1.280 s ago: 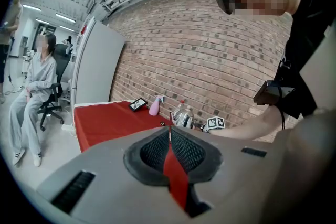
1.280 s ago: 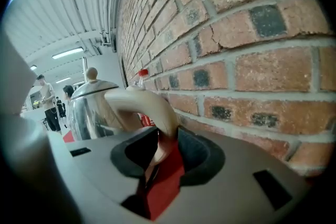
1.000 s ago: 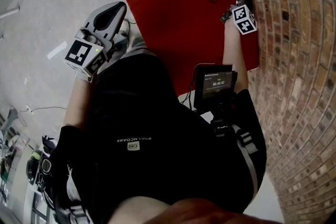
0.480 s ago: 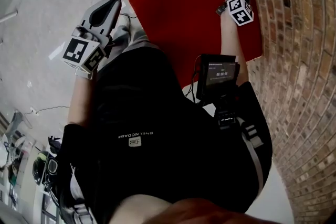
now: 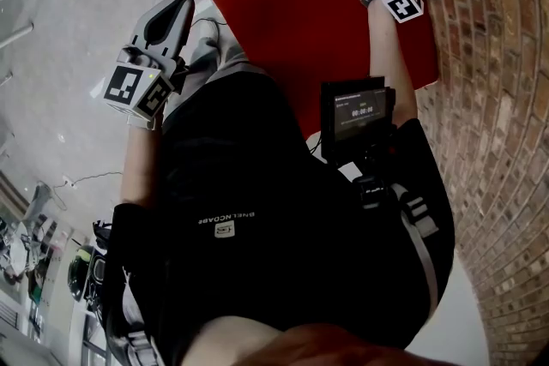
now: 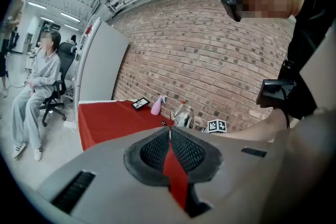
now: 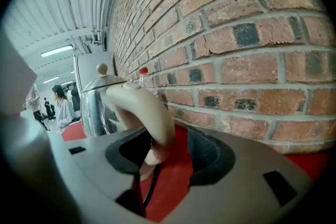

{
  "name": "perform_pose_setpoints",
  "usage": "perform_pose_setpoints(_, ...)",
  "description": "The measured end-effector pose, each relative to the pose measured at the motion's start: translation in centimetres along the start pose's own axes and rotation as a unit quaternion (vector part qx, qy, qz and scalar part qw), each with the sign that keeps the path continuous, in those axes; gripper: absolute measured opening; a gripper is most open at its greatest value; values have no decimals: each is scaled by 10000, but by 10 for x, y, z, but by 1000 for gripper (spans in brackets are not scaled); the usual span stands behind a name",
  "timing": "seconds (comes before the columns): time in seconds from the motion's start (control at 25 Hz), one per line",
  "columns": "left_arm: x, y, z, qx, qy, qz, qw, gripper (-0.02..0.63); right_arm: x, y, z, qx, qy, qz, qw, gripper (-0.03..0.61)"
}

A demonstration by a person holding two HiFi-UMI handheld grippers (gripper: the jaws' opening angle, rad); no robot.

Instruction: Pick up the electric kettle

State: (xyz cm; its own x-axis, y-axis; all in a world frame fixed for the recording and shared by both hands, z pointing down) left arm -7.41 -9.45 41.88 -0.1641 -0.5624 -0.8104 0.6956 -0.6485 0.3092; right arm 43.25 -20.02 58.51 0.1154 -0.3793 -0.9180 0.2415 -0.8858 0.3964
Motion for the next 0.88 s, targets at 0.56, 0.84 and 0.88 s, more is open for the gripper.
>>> perform_pose_setpoints(0.56, -1, 4, 0, 75, 16, 128, 9999, 6, 7, 34, 3, -252, 113, -78, 9996, 176)
perform_pose_setpoints(0.84, -3, 6, -2, 80, -8, 154, 9998, 6, 7, 38, 5, -318, 392, -44, 9987, 74)
perform_pose_setpoints(0.88, -3, 7, -3, 76, -22, 156, 9998, 6, 7, 39, 5, -339, 430, -45, 9985, 74)
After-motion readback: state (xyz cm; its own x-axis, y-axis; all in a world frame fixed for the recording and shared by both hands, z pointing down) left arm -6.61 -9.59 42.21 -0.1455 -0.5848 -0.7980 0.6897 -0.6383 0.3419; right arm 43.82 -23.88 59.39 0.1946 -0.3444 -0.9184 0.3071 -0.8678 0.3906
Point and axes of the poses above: the fingertips, and each gripper's own axes: y forward along the fingers, z to its left, x out of its top, the point moved 5 cm from there along -y, backward along the fingers, and after that the axes turned 10 degrees about -y, right-handed, at the moved point
